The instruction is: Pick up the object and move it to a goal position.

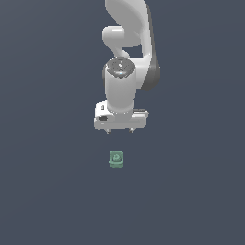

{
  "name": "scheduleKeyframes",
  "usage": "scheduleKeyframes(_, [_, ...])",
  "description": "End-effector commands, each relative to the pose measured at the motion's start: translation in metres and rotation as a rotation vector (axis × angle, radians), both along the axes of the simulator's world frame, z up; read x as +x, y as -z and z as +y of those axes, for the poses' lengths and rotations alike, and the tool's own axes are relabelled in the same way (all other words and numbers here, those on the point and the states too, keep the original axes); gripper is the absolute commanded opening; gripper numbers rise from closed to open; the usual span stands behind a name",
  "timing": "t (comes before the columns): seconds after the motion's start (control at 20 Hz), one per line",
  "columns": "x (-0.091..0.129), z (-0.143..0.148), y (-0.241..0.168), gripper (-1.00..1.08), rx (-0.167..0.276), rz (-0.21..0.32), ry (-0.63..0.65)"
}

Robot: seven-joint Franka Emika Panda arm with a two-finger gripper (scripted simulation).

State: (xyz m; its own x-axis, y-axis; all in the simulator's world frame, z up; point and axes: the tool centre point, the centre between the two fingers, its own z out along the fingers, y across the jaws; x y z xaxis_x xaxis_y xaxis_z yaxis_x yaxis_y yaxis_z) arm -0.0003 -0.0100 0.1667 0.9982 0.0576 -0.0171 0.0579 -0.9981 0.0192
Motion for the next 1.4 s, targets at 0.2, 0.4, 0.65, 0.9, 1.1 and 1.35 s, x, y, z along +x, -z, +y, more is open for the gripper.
scheduleKeyframes(0.2, [0.02, -0.005, 0.016, 1.0, 0.004, -0.004, 0.018])
scheduleKeyframes(0.4, [0.038, -0.01, 0.033, 1.0, 0.008, -0.008, 0.036])
scheduleKeyframes(0.65, [0.058, -0.016, 0.055, 1.0, 0.014, -0.012, 0.058])
scheduleKeyframes(0.9, [0.069, -0.02, 0.07, 1.0, 0.018, -0.015, 0.072])
scheduleKeyframes(1.1, [0.074, -0.022, 0.075, 1.0, 0.019, -0.017, 0.077])
scheduleKeyframes(1.35, [0.073, -0.022, 0.077, 1.0, 0.019, -0.016, 0.077])
